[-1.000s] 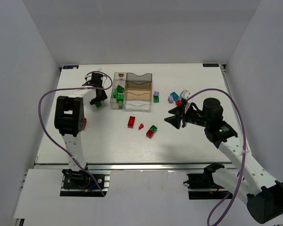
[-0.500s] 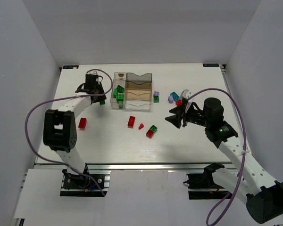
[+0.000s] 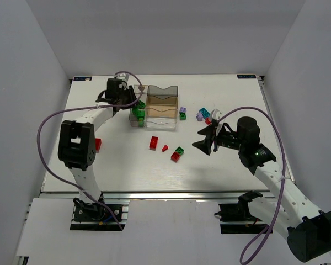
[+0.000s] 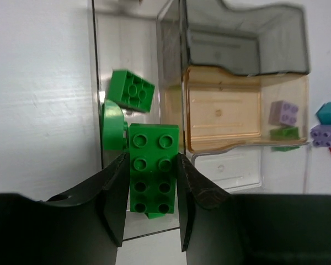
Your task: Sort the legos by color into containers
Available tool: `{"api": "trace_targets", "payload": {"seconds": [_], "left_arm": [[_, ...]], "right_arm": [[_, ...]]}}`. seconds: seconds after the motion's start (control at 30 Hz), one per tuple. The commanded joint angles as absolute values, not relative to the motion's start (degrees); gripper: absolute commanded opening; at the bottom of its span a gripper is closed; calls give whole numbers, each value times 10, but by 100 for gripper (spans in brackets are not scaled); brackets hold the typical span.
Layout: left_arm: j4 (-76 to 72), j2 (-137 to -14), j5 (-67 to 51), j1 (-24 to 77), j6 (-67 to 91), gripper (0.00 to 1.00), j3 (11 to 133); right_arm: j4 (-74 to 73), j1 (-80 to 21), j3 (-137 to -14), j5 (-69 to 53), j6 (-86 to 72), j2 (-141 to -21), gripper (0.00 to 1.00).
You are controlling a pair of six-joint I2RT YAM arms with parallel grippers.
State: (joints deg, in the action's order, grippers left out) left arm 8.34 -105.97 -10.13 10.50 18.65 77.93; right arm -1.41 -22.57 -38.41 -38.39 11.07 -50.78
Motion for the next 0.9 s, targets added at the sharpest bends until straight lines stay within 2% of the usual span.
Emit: {"api": "trace_targets", "payload": {"seconds": [0.0, 0.07, 0.1, 0.17, 0.27, 0.33, 0.4, 0.43, 0.47, 0.5, 0.53, 0.57, 0.6, 0.67, 0.7, 0.73, 0.77, 0.83, 0.87], "left_arm": [[108, -1069, -115, 112, 188, 44, 811], [114, -1080, -112, 112, 187, 61, 820], [121, -1083, -110, 117, 186, 64, 824], [127, -1085, -110, 117, 182, 69, 838], [140, -1073, -108, 117, 180, 73, 844], [155, -1047, -106, 117, 183, 74, 839], [164, -996, -108, 117, 188, 74, 820], [159, -971, -110, 109, 189, 72, 778], [140, -943, -122, 109, 190, 67, 750], [122, -881, -127, 109, 195, 46, 717], [102, -846, -122, 109, 200, 32, 647], [65, -809, -111, 109, 204, 20, 615], [54, -742, -112, 109, 208, 14, 567], [45, -691, -113, 109, 212, 20, 532], [47, -653, -109, 109, 209, 29, 518], [52, -638, -100, 109, 203, 51, 506], [66, -625, -85, 114, 193, 58, 484], [69, -594, -45, 114, 175, 69, 465], [77, -589, -31, 114, 172, 70, 460]], "right_arm": [[2, -222, -381, -428, 148, -508, 66], [-20, -222, -380, -443, 191, -509, 74], [-27, -224, -379, -462, 206, -508, 76], [-45, -223, -372, -485, 264, -508, 82], [-62, -222, -352, -529, 368, -511, 84], [-101, -229, -350, -555, 486, -528, 84], [-166, -235, -360, -579, 592, -562, 78], [-203, -238, -385, -580, 663, -578, 77], [-267, -240, -400, -565, 801, -613, 74], [-288, -246, -415, -549, 855, -631, 74], [-301, -248, -431, -532, 894, -654, 73], [-309, -251, -471, -493, 946, -699, 72], [-329, -263, -492, -471, 971, -725, 70], [-351, -272, -560, -413, 1019, -808, 69], [-370, -281, -582, -394, 1030, -832, 69], [-377, -293, -600, -377, 1037, -857, 68], [-377, -301, -615, -344, 1041, -895, 68], [-374, -313, -642, -311, 1054, -927, 67], [-373, -327, -649, -288, 1053, -953, 67]]}}
